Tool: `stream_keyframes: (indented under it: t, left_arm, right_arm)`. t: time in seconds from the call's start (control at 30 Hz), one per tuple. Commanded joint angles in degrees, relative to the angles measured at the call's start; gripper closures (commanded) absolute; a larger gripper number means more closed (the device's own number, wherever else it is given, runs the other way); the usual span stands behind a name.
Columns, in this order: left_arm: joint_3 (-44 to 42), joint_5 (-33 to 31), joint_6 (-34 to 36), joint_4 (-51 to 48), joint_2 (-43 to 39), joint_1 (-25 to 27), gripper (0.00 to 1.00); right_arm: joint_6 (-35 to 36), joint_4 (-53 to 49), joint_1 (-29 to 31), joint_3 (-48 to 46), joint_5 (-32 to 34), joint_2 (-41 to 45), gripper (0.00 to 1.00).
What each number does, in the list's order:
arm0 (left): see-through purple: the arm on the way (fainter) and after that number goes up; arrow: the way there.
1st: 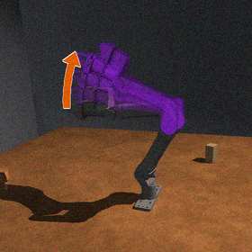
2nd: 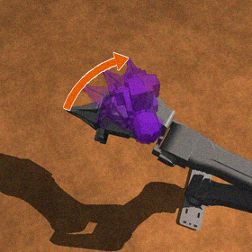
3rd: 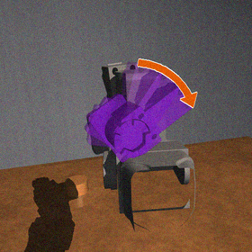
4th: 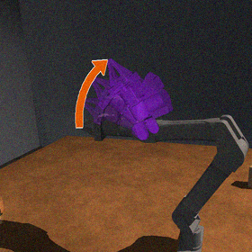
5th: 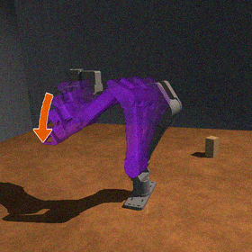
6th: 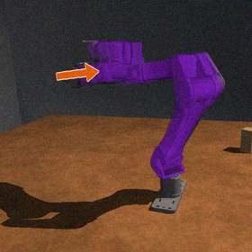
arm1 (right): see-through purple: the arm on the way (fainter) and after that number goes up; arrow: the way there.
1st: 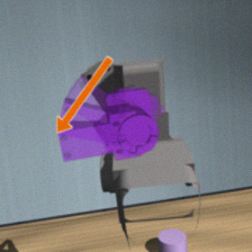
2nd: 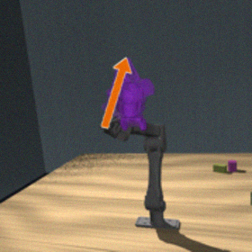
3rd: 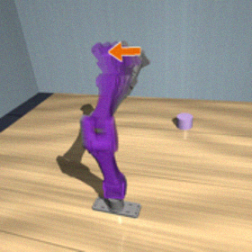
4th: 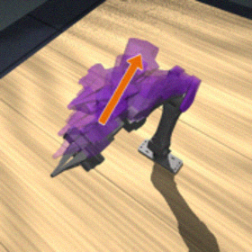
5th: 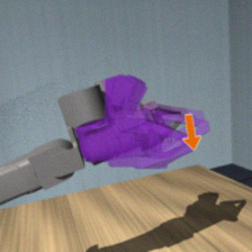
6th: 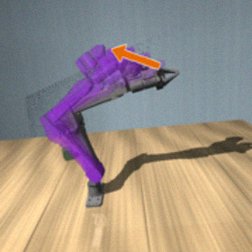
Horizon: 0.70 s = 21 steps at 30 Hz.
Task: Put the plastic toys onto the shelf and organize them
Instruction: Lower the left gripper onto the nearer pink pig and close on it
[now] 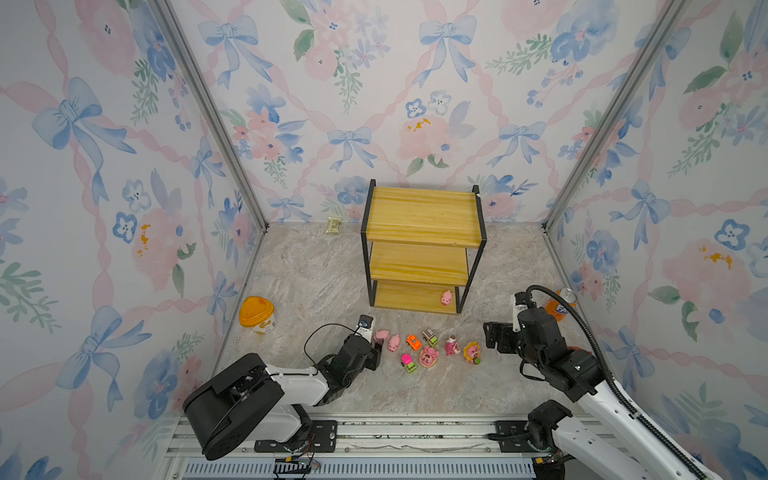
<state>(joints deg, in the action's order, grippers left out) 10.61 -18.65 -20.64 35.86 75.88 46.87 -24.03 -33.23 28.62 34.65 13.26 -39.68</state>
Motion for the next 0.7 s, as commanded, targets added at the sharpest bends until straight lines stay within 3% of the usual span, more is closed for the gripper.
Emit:
stream_keyframes:
  t: [0.0, 0.2, 0.37, 0.67]
  left_arm:
    - [-0.3, 0.5, 2.3, -0.4, 1.2, 0.2, 0.35]
    - [1.3, 0.4, 2.8, -0.4, 5.1, 0.2, 0.35]
    - [3.5, 0.8, 2.2, -0.4, 8.9, 0.3, 0.42]
    - [4.5, 0.3, 3.5, -0.4, 9.9, 0.2, 0.43]
  right_arm:
    - [-0.4, -0.2, 0.6, -0.6, -0.2, -0.1, 0.07]
    - [-0.3, 0.1, 0.6, -0.7, 0.1, -0.2, 0.06]
    - [-0.3, 0.3, 0.5, -0.7, 0.1, -0.8, 0.06]
    - [-0.2, -0.1, 0.5, -0.7, 0.5, -0.5, 0.06]
